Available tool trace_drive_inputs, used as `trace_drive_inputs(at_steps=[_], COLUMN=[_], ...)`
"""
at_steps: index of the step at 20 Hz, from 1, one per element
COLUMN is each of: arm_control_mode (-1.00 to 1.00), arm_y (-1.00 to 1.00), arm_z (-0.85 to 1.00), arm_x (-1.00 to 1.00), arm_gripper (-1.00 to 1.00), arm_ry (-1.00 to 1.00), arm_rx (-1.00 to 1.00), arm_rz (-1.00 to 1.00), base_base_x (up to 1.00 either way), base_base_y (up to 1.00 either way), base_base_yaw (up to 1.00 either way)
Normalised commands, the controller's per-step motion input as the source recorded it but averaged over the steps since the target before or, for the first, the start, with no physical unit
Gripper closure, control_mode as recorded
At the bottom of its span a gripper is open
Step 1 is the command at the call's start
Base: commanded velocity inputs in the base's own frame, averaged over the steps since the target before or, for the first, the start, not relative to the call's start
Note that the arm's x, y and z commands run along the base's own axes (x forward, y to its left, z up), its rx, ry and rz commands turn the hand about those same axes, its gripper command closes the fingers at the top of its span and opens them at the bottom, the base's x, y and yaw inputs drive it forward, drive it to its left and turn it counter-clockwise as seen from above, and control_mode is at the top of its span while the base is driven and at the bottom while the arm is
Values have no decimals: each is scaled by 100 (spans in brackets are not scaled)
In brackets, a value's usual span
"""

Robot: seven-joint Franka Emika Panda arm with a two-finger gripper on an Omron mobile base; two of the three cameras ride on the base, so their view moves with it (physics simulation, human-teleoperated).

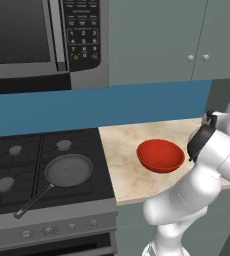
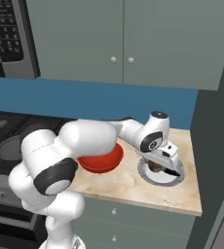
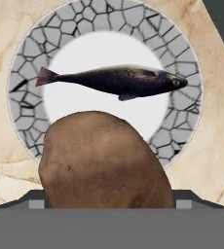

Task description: Place the fish on the plate and place the potato on the same plate.

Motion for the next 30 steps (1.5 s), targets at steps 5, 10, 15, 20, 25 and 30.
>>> trace_drive_inputs(at_steps=[5,10,15,20,25,30], arm_control_mode=[-100,-100,-100,-100,-100,-100], arm_y=[12,8,0,0,-1,0], arm_z=[-33,-24,-16,-18,-22,-16], arm_x=[0,8,38,34,10,0], arm_gripper=[100,100,100,100,100,100], arm_ry=[0,0,0,-4,-8,-1], arm_rx=[0,0,0,0,0,1], arm_rz=[0,0,2,4,5,1], base_base_x=[0,0,0,0,0,0], base_base_y=[0,0,0,0,0,0], base_base_yaw=[0,0,0,0,0,0])
